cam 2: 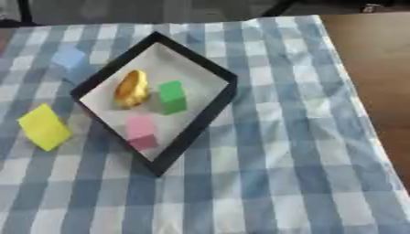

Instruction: Pick up objects on the table and place them in the box.

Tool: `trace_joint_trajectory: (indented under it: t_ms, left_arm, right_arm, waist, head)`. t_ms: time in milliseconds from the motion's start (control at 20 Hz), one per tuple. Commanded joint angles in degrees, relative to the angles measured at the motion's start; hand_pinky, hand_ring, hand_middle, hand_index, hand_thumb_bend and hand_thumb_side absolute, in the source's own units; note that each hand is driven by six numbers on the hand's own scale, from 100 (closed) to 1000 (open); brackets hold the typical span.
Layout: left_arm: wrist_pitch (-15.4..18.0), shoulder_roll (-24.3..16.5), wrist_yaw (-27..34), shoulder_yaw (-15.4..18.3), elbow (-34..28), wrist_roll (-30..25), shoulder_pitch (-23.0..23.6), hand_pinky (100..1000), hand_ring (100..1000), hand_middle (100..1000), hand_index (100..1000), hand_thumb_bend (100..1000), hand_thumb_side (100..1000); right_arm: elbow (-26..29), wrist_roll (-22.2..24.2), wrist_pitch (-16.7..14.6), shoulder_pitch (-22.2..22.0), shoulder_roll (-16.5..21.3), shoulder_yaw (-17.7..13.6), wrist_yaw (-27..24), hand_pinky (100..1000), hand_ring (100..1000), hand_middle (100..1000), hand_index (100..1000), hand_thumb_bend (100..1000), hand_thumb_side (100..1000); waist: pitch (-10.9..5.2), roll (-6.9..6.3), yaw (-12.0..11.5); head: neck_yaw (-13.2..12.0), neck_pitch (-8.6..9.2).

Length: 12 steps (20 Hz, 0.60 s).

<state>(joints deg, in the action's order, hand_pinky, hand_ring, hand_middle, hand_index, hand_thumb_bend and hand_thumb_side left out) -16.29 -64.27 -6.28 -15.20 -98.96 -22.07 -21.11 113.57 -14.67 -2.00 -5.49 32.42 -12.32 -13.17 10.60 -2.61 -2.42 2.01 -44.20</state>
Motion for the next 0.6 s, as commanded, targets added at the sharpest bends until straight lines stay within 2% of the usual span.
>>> trace_joint_trajectory:
  t_ms: [50,250,300,350,600]
  left_arm:
    - [-0.2,-1.2,-0.2,-0.5,0.4,-1.5,-0.7,898,866,795,888,239,719]
    - [-1.5,-1.6,0.1,-0.8,-1.6,-2.4,0.1,901,852,797,891,276,778]
    - [-1.8,-1.6,0.4,-0.9,-2.2,-2.5,0.2,903,854,798,892,386,759]
    - [-2.0,-1.7,0.5,-1.0,-2.8,-2.6,0.3,904,855,799,892,301,784]
    - [-2.6,-2.1,0.5,-1.5,-5.9,-4.1,0.5,916,861,801,895,347,754]
  right_arm:
    - [1.0,0.1,0.3,0.5,0.7,-0.3,0.5,871,831,632,806,100,708]
    - [1.0,0.0,0.7,0.5,0.5,-0.2,0.5,870,828,629,805,100,713]
    - [1.0,0.0,0.9,0.4,0.4,-0.2,0.5,870,828,629,804,100,677]
    - [1.0,0.1,1.1,0.5,0.3,-0.1,0.5,870,828,628,804,100,715]
    - [1.0,0.2,1.3,0.6,0.2,0.0,0.5,869,825,625,803,100,717]
  waist:
    - [-0.04,-0.64,0.1]
    - [0.04,-0.65,-0.1]
    - [0.05,-0.65,-0.2]
    - [0.05,-0.63,-0.2]
    - [0.17,-0.45,-0.1]
  head:
    - [-0.5,0.08]
    - [-1.0,0.08]
    - [-1.1,0.08]
    - [-1.1,0.08]
    - [0.2,0.08]
